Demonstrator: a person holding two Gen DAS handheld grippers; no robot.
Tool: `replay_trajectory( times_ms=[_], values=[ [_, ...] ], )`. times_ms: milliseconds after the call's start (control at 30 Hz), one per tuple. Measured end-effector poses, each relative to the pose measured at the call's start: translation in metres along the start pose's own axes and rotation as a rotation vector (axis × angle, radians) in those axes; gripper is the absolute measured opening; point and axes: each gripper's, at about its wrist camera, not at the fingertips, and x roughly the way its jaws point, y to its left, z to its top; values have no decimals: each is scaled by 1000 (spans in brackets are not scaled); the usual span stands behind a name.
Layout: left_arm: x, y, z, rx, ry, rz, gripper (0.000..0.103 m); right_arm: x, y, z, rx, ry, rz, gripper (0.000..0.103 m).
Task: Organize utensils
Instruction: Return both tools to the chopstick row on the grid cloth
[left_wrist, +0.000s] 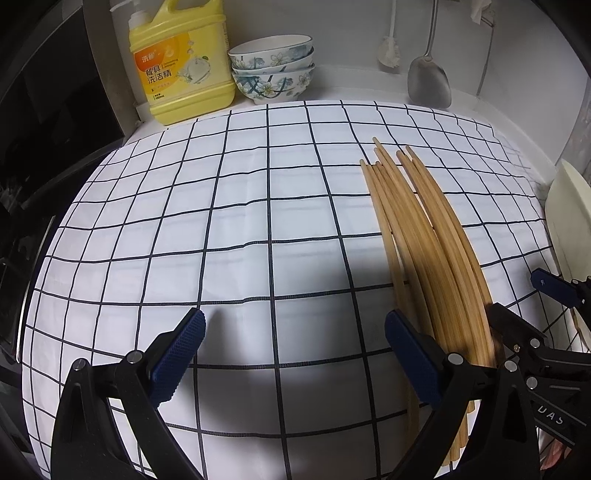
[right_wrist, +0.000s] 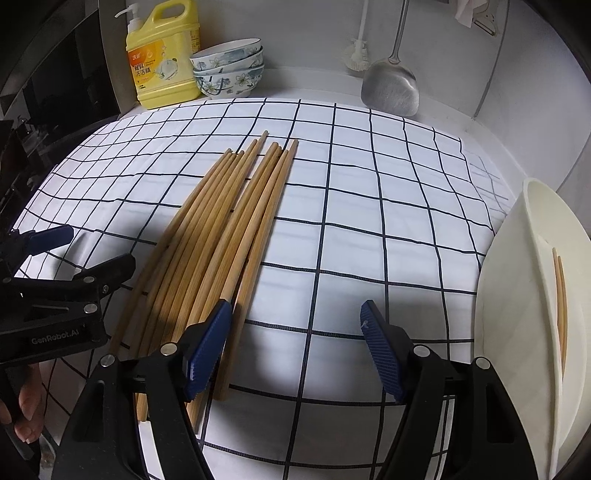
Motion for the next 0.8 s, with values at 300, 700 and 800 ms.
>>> replay_trajectory(
  times_ms=[300, 700, 800],
  values=[
    [-2, -8, 1, 24, -9, -6, 96, 4, -17, 0, 44, 3, -35, 70],
    [-4, -14, 3, 38, -25, -6, 96, 5, -20, 0, 57, 5, -20, 70],
    [-1, -14, 3, 37, -15, -5, 96, 6, -19, 0, 57, 5, -21, 70]
  ],
)
